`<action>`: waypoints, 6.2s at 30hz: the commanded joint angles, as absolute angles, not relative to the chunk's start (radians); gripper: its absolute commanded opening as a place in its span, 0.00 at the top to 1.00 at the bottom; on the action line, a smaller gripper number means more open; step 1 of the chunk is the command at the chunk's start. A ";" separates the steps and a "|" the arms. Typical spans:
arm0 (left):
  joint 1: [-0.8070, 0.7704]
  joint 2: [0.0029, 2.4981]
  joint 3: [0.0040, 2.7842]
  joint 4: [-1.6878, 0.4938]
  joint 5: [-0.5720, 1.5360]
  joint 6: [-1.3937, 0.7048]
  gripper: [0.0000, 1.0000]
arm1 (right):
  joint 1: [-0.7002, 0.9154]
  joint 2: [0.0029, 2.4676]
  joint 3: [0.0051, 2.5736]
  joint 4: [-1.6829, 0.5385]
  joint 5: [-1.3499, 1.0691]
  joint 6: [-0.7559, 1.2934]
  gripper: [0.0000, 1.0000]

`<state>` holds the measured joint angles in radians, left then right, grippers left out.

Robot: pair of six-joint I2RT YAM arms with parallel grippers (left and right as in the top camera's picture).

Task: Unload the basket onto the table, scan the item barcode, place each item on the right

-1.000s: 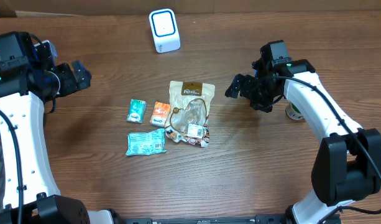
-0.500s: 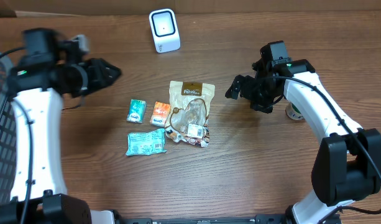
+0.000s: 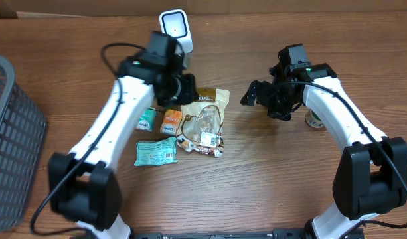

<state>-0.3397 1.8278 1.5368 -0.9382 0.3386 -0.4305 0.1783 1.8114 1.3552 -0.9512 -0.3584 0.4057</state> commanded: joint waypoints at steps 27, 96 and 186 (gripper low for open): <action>-0.345 2.268 1.522 -0.925 0.431 -0.499 0.96 | 0.197 1.825 1.347 -0.959 -0.409 0.396 0.09; -0.282 2.268 1.985 -1.294 0.450 -0.268 0.95 | 0.105 1.908 1.346 -1.025 -0.395 0.419 0.96; -0.292 1.953 1.865 -1.200 0.158 -0.480 0.96 | 0.191 2.142 1.604 -0.590 -0.254 0.142 0.77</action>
